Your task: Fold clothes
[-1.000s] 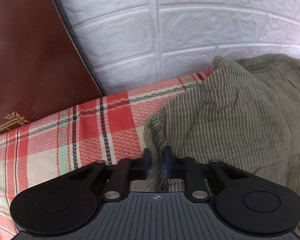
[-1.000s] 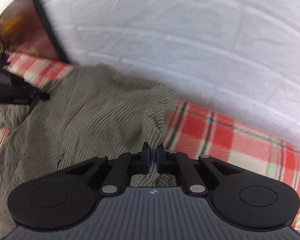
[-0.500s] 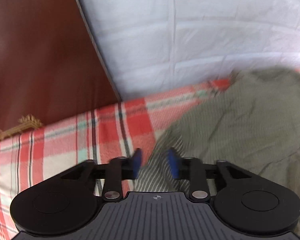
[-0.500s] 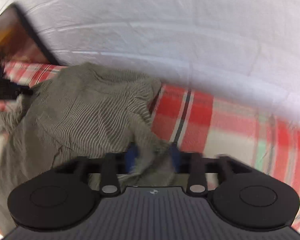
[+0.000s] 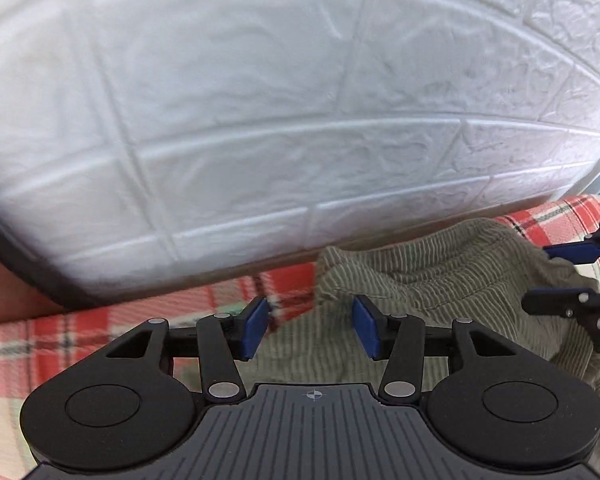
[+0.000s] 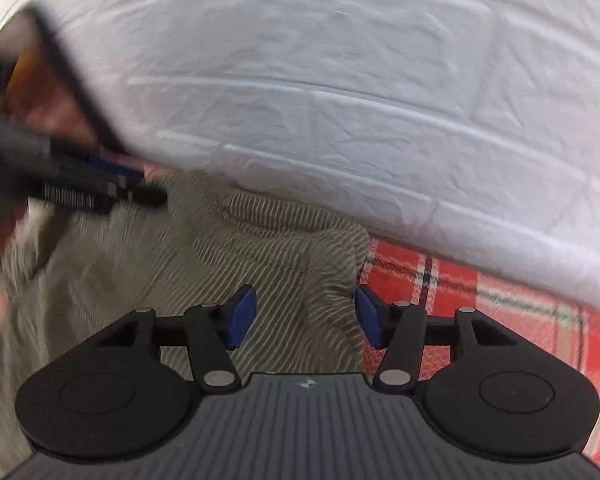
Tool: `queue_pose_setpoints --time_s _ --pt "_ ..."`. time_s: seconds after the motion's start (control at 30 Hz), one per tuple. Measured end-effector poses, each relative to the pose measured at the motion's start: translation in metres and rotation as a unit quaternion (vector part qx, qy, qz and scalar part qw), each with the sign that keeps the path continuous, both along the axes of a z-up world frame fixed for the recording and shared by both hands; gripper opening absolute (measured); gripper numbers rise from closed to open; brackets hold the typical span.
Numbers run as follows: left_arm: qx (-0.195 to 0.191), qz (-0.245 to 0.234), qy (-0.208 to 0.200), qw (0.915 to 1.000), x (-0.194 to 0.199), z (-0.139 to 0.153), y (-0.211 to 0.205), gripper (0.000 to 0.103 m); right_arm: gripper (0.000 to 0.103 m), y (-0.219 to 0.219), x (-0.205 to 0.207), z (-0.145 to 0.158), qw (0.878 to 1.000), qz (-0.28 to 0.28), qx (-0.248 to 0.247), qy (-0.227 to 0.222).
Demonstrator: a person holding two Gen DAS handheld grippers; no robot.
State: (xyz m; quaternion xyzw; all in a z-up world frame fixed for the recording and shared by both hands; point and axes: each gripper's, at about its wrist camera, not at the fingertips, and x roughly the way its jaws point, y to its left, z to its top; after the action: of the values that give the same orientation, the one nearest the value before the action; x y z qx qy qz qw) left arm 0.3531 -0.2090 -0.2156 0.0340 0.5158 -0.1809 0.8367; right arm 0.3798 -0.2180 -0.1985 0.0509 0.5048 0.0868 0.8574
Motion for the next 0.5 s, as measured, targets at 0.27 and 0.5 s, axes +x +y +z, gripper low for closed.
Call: queue_pose_setpoints --time_s 0.27,0.5 --pt "-0.043 0.008 0.036 0.9984 0.000 0.001 0.008 0.003 0.006 -0.030 0.017 -0.007 0.987 -0.094 0.129 0.026" --pt "-0.060 -0.050 -0.072 0.9944 -0.079 0.078 0.043 0.002 0.006 0.012 -0.049 0.071 0.984 0.082 0.107 -0.119"
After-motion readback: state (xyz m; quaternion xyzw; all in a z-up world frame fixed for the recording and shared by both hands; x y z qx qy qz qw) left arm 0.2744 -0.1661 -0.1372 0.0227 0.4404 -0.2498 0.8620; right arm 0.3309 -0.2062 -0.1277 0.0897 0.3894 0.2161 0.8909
